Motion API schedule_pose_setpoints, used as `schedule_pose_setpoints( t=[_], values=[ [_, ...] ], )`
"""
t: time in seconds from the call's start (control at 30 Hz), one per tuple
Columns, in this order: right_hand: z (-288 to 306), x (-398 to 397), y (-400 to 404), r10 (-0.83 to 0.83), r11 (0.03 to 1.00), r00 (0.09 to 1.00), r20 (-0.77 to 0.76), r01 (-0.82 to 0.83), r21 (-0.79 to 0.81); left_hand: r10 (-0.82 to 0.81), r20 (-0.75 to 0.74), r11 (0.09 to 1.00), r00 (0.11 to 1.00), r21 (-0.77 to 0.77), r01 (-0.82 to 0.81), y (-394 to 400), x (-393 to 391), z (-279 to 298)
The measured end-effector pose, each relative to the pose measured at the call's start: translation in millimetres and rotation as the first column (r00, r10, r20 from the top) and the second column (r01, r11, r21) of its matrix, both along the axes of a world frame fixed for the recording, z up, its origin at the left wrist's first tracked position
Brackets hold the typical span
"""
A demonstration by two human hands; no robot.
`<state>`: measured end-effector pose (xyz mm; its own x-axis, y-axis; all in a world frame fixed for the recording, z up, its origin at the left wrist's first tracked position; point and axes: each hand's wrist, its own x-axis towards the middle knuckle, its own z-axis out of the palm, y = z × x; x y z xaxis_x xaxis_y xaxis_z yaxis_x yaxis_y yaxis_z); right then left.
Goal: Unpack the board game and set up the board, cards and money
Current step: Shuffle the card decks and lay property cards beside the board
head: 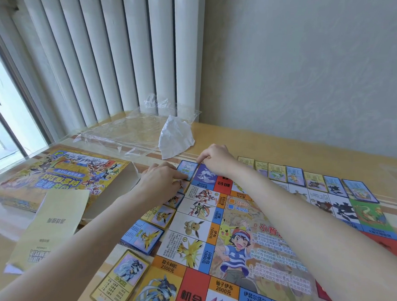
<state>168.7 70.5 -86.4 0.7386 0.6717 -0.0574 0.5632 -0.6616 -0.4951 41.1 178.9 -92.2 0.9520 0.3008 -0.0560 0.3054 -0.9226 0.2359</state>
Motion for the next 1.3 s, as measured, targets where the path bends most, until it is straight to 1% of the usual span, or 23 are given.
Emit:
schedule_pose_setpoints(
  t=[0.1,0.13,0.23,0.3,0.33,0.43,0.5,0.57,0.73,0.87,0.97,1.03,1.17,1.3],
  values=[
    [3.6,1.9,4.5,-0.038,0.999,0.997,-0.062,0.039,0.007,0.006,-0.012,1.0,1.0,-0.003,-0.006,0.7,1.1,0.0],
    [3.7,3.8,4.9,-0.046,0.998,0.993,-0.105,0.05,0.043,0.011,-0.014,1.0,1.0,-0.006,-0.011,0.7,1.4,0.1],
    [4.7,5.6,2.4,-0.035,0.957,0.965,-0.259,0.107,0.27,0.018,0.015,1.0,1.0,-0.013,-0.018,1.4,2.7,0.4],
    [6.2,4.1,0.9,-0.03,0.921,0.951,-0.307,0.145,0.361,0.03,0.083,0.999,0.996,-0.042,-0.026,2.0,3.2,0.5],
    [6.4,3.0,1.0,-0.036,0.906,0.942,-0.334,0.171,0.386,0.051,0.135,0.996,0.989,-0.082,-0.04,2.3,2.8,0.5],
    [5.9,4.2,2.0,-0.065,0.88,0.903,-0.425,0.253,0.403,0.159,0.264,0.968,0.951,-0.233,-0.097,1.2,0.7,2.8],
    [6.3,7.4,-0.3,-0.066,0.878,0.885,-0.461,0.271,0.395,0.218,0.289,0.944,0.932,-0.307,-0.125,-0.9,0.5,4.9],
    [7.7,10.2,-3.5,-0.054,0.884,0.871,-0.488,0.269,0.383,0.245,0.299,0.931,0.922,-0.337,-0.138,-2.3,0.9,6.4],
    [7.2,13.2,-7.3,-0.044,0.888,0.867,-0.497,0.261,0.378,0.251,0.308,0.931,0.918,-0.335,-0.142,-3.8,5.0,5.5],
    [5.9,13.5,-3.4,-0.041,0.886,0.886,-0.462,0.246,0.393,0.231,0.282,0.943,0.931,-0.302,-0.143,0.4,7.4,0.9],
    [3.4,13.7,1.4,-0.066,0.91,0.922,-0.382,0.213,0.357,0.145,0.216,0.98,0.966,-0.168,-0.109,3.9,9.2,-5.3],
    [0.9,14.0,4.9,-0.075,0.929,0.941,-0.329,0.186,0.32,0.121,0.17,0.989,0.978,-0.109,-0.103,4.6,10.4,-6.2],
    [-3.6,15.1,8.0,-0.083,0.972,0.978,-0.194,0.122,0.2,0.107,0.129,0.993,0.986,-0.063,-0.1,4.7,13.6,-7.5],
    [-9.6,17.7,8.9,-0.106,0.979,0.985,-0.133,0.127,0.16,0.107,0.134,0.992,0.985,-0.086,-0.096,6.7,13.9,-10.5]
  ],
)
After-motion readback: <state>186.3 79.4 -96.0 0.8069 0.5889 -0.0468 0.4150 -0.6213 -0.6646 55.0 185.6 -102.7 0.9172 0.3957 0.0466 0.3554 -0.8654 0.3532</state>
